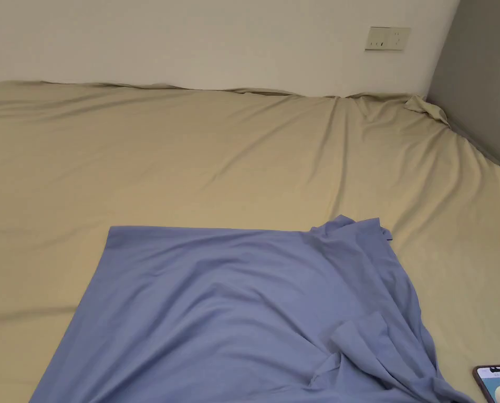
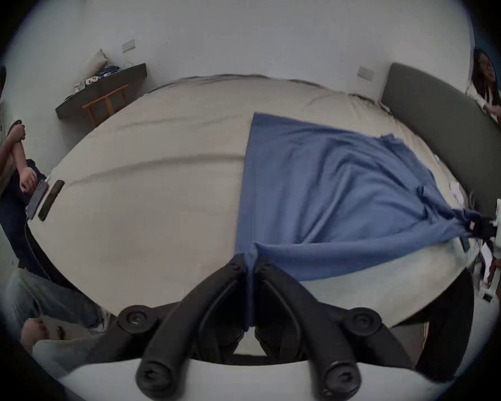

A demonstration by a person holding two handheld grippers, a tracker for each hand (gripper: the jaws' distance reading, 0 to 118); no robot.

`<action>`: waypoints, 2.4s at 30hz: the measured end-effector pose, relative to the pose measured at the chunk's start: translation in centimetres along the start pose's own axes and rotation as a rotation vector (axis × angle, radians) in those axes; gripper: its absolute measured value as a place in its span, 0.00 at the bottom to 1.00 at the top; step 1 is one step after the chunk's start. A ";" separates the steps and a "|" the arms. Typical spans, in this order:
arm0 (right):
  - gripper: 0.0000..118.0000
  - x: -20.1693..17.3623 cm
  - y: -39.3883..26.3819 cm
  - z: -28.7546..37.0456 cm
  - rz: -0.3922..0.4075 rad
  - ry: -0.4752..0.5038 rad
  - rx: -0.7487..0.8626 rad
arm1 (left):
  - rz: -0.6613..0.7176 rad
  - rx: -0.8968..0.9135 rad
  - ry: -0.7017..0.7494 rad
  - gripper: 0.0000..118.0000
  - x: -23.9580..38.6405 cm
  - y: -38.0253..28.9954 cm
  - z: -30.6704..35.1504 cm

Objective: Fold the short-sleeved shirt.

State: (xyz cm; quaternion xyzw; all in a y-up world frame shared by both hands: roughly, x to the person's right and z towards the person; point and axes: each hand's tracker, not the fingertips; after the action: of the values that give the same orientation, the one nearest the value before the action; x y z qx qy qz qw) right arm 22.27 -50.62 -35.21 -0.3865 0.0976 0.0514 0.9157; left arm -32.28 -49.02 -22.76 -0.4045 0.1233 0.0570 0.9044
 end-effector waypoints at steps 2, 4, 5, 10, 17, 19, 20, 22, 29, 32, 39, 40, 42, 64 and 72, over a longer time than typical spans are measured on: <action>0.05 -0.4 0.0 0.1 0.017 -0.002 -0.004 | -0.018 0.000 0.012 0.02 -0.4 -0.4 -0.5; 0.05 -1.0 0.1 0.8 0.036 -0.005 -0.005 | -0.032 -0.006 -0.001 0.02 -0.4 -0.2 0.1; 0.05 -1.2 0.4 1.2 0.039 -0.010 -0.005 | -0.027 -0.016 -0.029 0.02 -0.4 -0.2 0.6; 0.95 -2.7 1.9 5.8 0.005 0.005 0.001 | -0.030 -0.013 -0.052 0.78 -0.5 2.0 5.5; 0.51 -6.2 0.7 12.2 0.008 -0.063 0.104 | -0.058 0.208 0.005 0.36 1.8 1.7 12.0; 0.02 -7.0 0.3 11.8 0.020 -0.122 0.118 | -0.084 0.215 0.059 0.00 2.6 1.3 11.5; 0.02 -7.0 0.1 11.7 0.014 -0.132 0.141 | -0.069 0.224 0.045 0.00 2.6 1.0 11.4; 0.02 -7.0 0.6 11.3 0.021 -0.095 0.100 | -0.038 0.152 -0.032 0.00 2.9 1.1 10.9; 0.02 -6.8 0.5 10.7 0.015 -0.078 0.093 | -0.076 0.067 -0.019 0.00 3.3 -0.1 8.0; 0.02 -7.2 0.5 10.3 0.022 -0.066 0.082 | -0.072 -0.004 -0.064 0.00 2.5 -0.5 4.5; 0.02 -9.1 0.3 8.5 0.048 -0.019 0.013 | -0.035 -0.207 -0.046 0.74 0.2 -1.8 -3.3; 0.02 -9.3 0.3 8.1 0.049 -0.011 0.005 | -0.027 -0.212 -0.050 0.74 0.0 -1.7 -3.8; 0.02 -10.1 0.4 7.3 0.062 0.001 -0.016 | -0.007 -0.217 -0.062 0.74 -0.1 -1.7 -4.8; 0.94 -4.5 1.0 -0.6 -0.037 -0.021 -0.232 | 0.014 -0.176 -0.059 0.10 0.1 0.1 -3.6; 0.06 -2.4 -0.8 -3.9 -0.134 -0.021 -0.272 | 0.000 -0.197 -0.044 0.10 0.8 0.3 -4.6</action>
State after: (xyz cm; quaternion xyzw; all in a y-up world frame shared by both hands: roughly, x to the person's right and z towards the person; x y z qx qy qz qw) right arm 19.55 -54.06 -36.81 -0.5122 0.0544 0.0070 0.8571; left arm -32.39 -52.22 -26.17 -0.4903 0.0971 0.0775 0.8626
